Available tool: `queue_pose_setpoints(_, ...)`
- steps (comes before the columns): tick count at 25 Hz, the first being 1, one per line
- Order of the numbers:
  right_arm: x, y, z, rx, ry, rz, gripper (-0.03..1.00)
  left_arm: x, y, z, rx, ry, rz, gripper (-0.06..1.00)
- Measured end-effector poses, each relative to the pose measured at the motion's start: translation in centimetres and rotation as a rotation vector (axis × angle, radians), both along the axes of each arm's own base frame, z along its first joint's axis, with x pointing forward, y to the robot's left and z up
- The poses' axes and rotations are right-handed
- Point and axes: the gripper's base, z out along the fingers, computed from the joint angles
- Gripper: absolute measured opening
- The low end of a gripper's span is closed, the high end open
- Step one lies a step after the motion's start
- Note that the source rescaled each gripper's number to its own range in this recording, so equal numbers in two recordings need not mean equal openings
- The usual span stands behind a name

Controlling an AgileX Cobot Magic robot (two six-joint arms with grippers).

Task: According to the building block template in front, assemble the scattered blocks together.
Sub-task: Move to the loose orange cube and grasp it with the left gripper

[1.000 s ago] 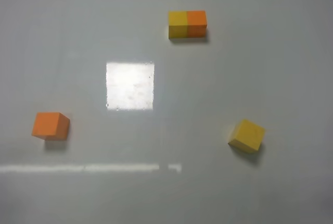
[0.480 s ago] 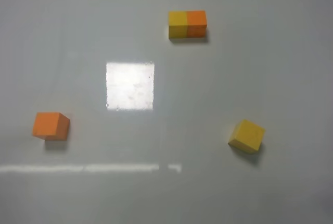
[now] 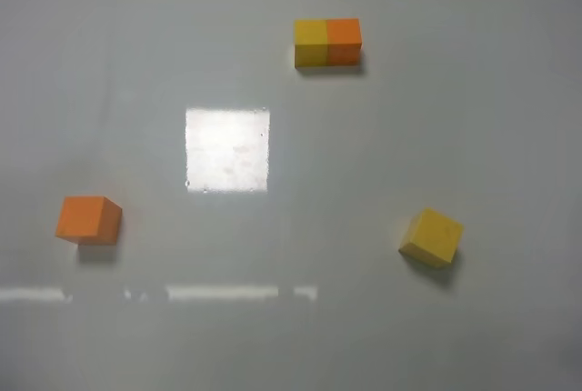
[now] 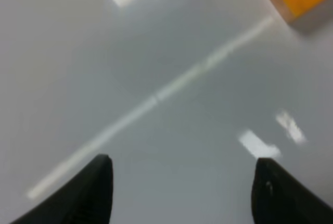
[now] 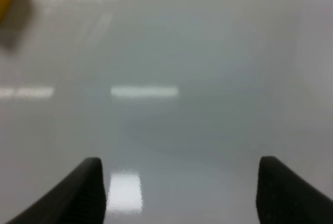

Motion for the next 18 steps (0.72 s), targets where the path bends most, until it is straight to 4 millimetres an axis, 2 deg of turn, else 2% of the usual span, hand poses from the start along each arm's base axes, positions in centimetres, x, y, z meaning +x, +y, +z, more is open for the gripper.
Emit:
queue_pose_setpoints(6, 0.0, 0.0, 0.0, 0.0, 0.0, 0.0, 0.56, 4.7, 0.3, 0.2, 0.147, 0.009, -0.146, 0.46)
queue_pose_setpoints(11, 0.0, 0.0, 0.0, 0.0, 0.0, 0.0, 0.56, 7.1, -1.2, 1.2, 0.184, 0.001, -0.292, 0.47)
queue_pose_setpoints(12, 0.0, 0.0, 0.0, 0.0, 0.0, 0.0, 0.56, 7.5, -1.7, 1.3, 0.187, 0.004, -0.326, 0.5)
queue_pose_setpoints(13, 0.0, 0.0, 0.0, 0.0, 0.0, 0.0, 0.56, 7.9, -2.1, 1.5, 0.195, 0.004, -0.353, 0.58)
queue_pose_setpoints(16, 0.0, 0.0, 0.0, 0.0, 0.0, 0.0, 0.56, 8.9, -3.4, 1.3, 0.219, 0.035, -0.418, 0.88)
queue_pose_setpoints(18, 0.0, 0.0, 0.0, 0.0, 0.0, 0.0, 0.56, 9.3, -4.3, 0.8, 0.258, 0.073, -0.462, 0.97)
